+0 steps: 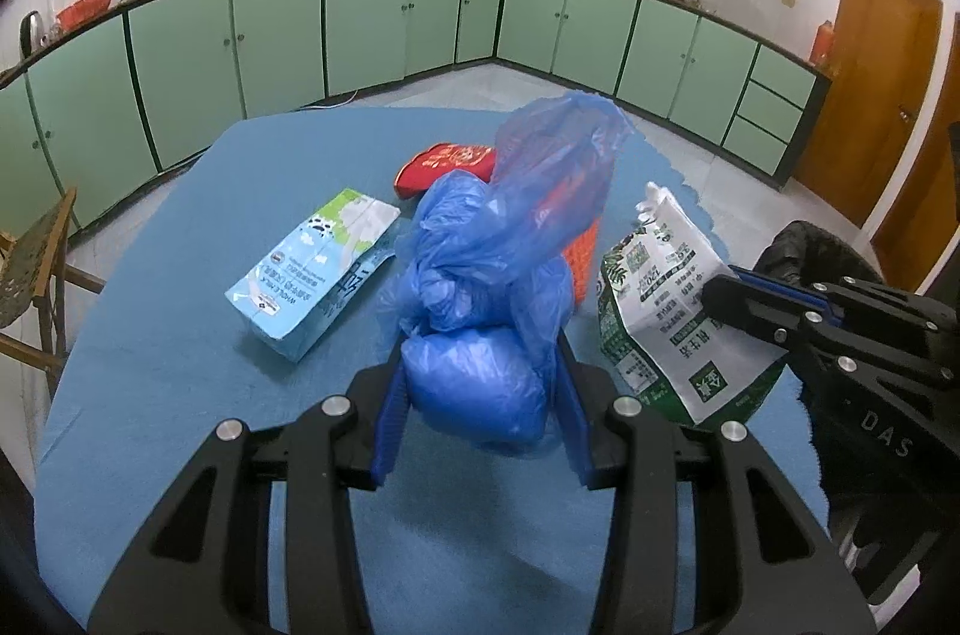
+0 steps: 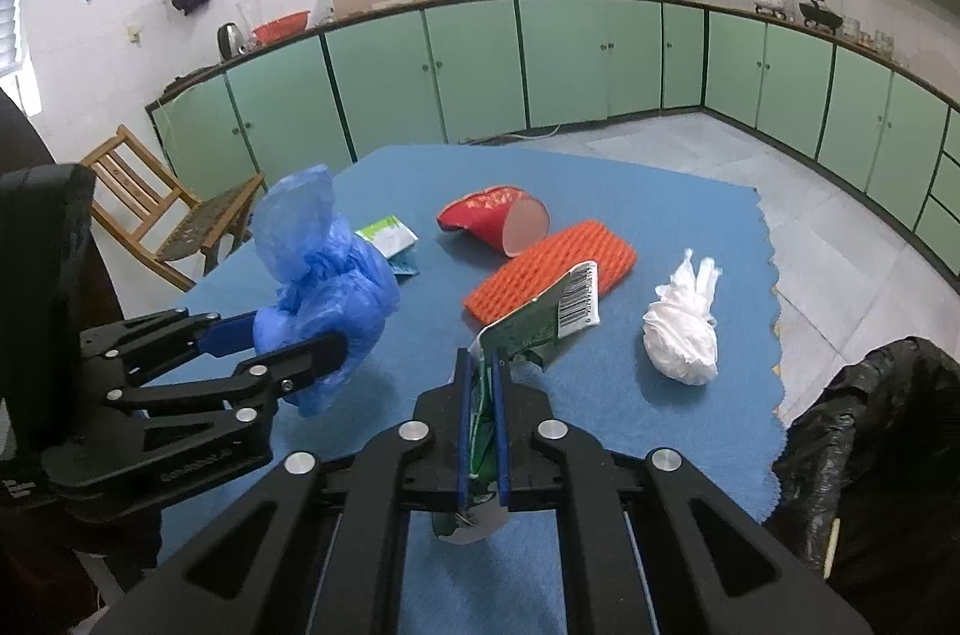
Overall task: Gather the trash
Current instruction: 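Carry the green snack bag and blue bag over the bin and open both tools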
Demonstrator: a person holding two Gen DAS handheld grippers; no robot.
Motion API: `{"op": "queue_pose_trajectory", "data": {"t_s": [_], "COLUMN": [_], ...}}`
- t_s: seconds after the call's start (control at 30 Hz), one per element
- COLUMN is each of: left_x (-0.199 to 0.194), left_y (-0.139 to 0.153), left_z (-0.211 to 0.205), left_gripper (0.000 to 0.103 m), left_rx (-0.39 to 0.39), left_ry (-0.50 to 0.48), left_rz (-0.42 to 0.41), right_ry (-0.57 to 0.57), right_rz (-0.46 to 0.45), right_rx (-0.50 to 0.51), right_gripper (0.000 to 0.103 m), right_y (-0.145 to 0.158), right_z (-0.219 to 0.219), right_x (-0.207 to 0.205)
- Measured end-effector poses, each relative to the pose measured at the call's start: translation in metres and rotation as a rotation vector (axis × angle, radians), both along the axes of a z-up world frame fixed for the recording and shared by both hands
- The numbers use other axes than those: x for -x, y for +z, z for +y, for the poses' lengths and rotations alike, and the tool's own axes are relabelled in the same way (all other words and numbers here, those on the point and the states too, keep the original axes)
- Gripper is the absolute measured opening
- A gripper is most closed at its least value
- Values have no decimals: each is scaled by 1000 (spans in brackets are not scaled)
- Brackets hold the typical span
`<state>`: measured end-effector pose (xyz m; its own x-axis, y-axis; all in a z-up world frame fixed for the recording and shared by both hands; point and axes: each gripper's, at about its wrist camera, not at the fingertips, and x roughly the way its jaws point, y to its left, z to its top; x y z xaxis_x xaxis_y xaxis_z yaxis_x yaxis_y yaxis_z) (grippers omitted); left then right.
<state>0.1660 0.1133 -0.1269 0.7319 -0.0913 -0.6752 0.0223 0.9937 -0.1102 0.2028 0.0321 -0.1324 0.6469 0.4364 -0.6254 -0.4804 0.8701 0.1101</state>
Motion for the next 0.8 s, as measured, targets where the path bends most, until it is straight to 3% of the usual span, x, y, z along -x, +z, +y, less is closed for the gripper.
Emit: {"op": "queue_pose_trajectory", "data": {"t_s": [0.8], "left_x": [31], "left_y": [50], "left_z": [-53], "left_gripper": [41], "left_rx": [12], "left_ry": [-85], "left_rz": [-109], "right_ry": [-110], "right_rz": [-128], "right_rx": [-60], "right_gripper": [6], "right_y": [58], "right_z": [-71], "right_x": [49]}}
